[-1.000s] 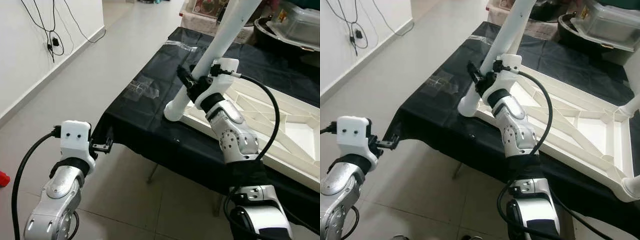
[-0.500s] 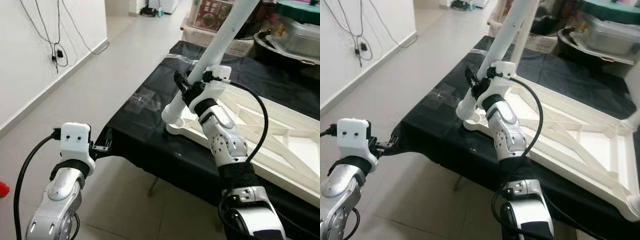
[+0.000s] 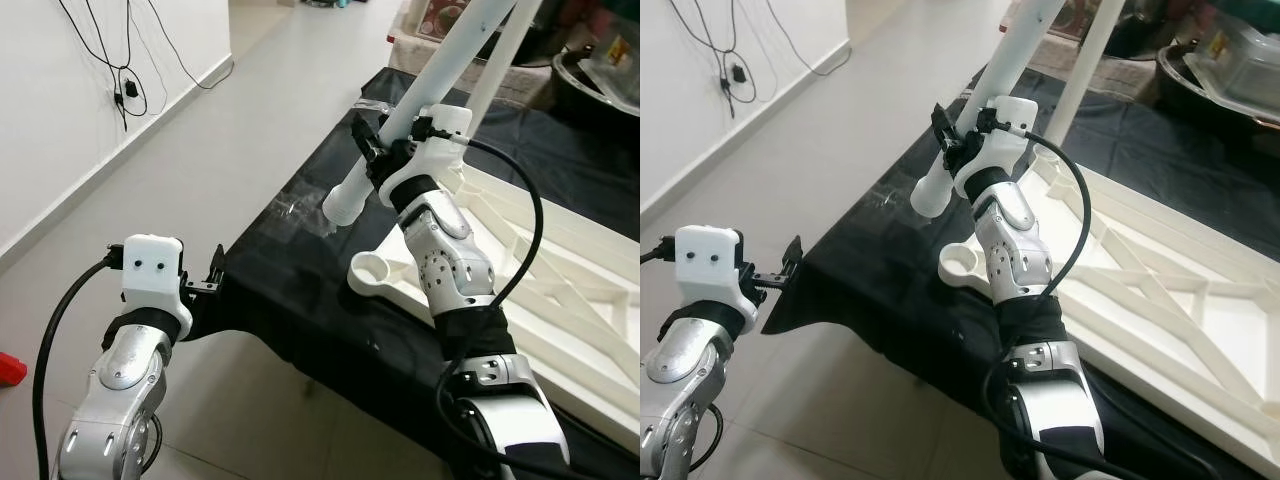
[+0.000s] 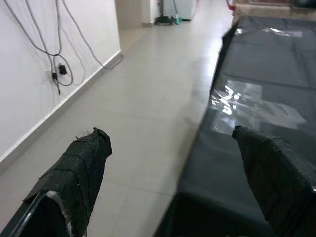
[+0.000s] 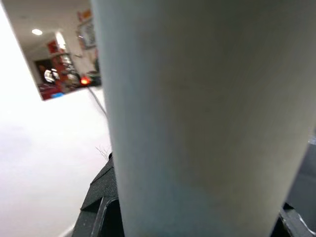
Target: Building children table
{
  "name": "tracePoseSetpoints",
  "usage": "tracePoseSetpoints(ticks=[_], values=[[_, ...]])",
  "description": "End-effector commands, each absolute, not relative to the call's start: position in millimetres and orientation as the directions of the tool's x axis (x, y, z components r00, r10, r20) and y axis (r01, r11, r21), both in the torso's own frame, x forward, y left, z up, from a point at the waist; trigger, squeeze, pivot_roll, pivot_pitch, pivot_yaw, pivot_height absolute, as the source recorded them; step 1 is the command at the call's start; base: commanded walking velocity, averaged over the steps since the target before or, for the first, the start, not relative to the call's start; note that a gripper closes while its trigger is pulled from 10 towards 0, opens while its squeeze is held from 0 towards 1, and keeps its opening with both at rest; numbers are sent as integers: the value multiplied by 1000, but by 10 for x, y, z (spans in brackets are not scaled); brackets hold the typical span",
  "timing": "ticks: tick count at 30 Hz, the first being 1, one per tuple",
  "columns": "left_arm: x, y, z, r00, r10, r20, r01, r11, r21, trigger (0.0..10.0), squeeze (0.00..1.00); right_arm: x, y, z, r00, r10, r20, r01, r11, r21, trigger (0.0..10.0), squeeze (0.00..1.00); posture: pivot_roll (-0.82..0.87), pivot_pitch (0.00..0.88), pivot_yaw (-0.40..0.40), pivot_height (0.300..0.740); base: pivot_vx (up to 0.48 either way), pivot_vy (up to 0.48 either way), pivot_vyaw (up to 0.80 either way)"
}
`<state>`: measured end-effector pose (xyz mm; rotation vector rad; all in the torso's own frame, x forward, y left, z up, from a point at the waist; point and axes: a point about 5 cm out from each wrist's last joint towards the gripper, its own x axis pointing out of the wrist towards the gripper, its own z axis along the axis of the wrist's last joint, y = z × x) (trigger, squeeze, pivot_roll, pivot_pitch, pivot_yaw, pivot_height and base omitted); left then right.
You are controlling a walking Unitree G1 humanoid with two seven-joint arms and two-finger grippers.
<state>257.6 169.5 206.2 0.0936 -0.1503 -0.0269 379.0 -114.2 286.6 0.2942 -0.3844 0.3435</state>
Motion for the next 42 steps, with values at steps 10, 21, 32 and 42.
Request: tracePoseSetpoints(ticks=[10,21,32,42], values=[[2568,1703,1977,993,-19,120,8,996,86,10000,0,3790,-1134,2875,864,268,426,-379,903,201,10000,0,246,134,-119,740,184,0,0],[2487,1564,1916,988,-128,88,125,991,39,10000,0,3891,-1236,2788,794,499,346,-581,790,194,10000,0,247,143,-120,740,0,0,0],[2320,1316,1834,951,-307,44,308,951,-35,10000,0,3904,-1361,2677,632,730,259,-773,616,150,10000,0,246,162,-126,740,0,0,0],[1986,1023,1747,850,-526,-3,520,841,-151,10000,0,3715,-1299,2456,229,958,174,-972,216,88,10000,0,255,181,-132,740,0,0,0]])
